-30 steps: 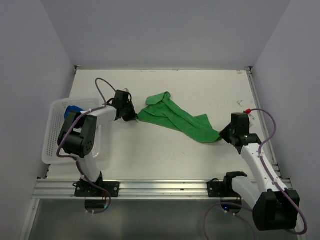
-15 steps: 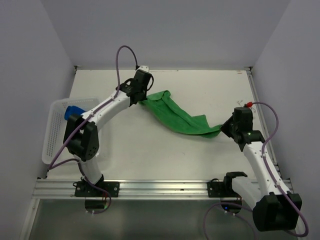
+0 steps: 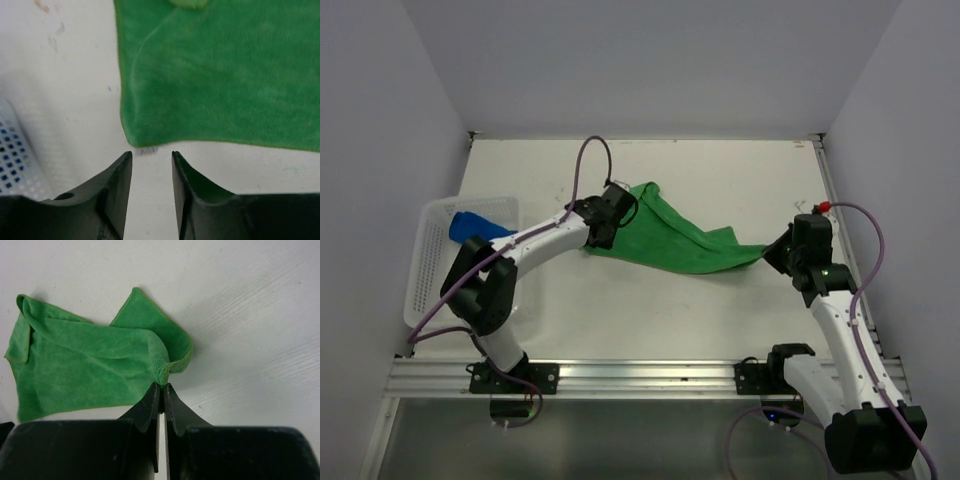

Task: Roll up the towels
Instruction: Flatten the towel

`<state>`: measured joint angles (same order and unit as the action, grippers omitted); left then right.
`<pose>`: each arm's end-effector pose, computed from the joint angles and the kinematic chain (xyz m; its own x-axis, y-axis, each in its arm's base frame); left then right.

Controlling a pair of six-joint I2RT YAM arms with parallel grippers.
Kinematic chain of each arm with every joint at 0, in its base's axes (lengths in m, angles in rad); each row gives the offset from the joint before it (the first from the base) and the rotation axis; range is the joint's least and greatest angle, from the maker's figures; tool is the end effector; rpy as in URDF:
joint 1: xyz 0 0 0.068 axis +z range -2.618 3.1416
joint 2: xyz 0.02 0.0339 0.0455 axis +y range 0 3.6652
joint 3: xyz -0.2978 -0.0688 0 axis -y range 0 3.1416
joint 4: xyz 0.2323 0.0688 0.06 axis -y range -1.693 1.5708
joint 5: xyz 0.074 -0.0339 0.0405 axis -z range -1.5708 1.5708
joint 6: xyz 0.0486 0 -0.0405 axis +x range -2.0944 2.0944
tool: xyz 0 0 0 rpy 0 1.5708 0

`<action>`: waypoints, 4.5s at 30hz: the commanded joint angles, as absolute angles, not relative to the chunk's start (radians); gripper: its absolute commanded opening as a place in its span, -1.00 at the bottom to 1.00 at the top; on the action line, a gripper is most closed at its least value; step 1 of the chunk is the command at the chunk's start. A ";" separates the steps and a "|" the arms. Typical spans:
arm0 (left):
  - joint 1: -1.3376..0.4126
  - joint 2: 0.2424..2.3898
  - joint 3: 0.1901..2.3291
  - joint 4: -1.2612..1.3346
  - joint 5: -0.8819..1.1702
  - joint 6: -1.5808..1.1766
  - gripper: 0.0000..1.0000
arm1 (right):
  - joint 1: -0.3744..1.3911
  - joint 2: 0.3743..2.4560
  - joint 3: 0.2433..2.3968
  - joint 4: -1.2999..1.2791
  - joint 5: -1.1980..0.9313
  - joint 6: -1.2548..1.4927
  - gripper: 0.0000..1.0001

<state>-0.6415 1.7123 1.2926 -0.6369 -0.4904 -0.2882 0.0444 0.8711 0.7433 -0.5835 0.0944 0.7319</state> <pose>0.2990 -0.1947 0.2667 -0.7661 0.2592 -0.5881 0.1299 0.9586 0.2534 0.1590 0.0025 0.2913 -0.4670 0.6452 -0.6046 0.4560 0.7616 0.4605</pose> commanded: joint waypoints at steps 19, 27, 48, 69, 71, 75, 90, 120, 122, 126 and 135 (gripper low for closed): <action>-0.422 1.419 0.838 -0.233 -0.043 -0.614 0.22 | 0.037 0.857 0.641 -0.626 0.156 0.660 -1.00; -0.362 1.471 0.836 -0.232 -0.104 -0.646 0.06 | 0.038 0.838 0.577 -0.621 0.195 0.646 -1.00; -0.356 1.614 0.890 -0.190 -0.249 -0.634 -0.13 | 0.038 0.856 0.494 -0.560 0.155 0.624 -1.00; -0.353 1.716 0.911 -0.221 -0.282 -0.627 -0.24 | 0.038 0.853 0.495 -0.552 0.146 0.634 -1.00; -0.353 1.723 0.902 -0.224 -0.284 -0.627 -0.30 | 0.038 0.851 0.497 -0.552 0.141 0.637 -1.00; -0.353 1.739 0.874 -0.219 -0.259 -0.629 -0.52 | 0.038 0.848 0.502 -0.555 0.133 0.640 -1.00; -0.354 1.708 0.883 -0.216 -0.230 -0.611 -1.00 | 0.038 0.854 0.517 -0.554 0.109 0.644 -1.00; -0.134 1.759 1.727 -0.438 0.115 -0.614 -1.00 | 0.026 1.374 1.430 -0.613 0.146 0.764 -1.00; -0.103 1.787 1.825 -0.459 0.166 -0.635 -1.00 | 0.023 1.428 1.509 -0.632 0.150 0.778 -1.00; -0.037 1.767 1.832 -0.448 0.245 -0.676 -1.00 | 0.011 1.480 1.658 -0.672 0.114 0.795 -1.00; -0.026 1.533 1.390 -0.325 0.258 -0.641 -1.00 | -0.028 1.307 1.360 -0.643 0.046 0.795 -1.00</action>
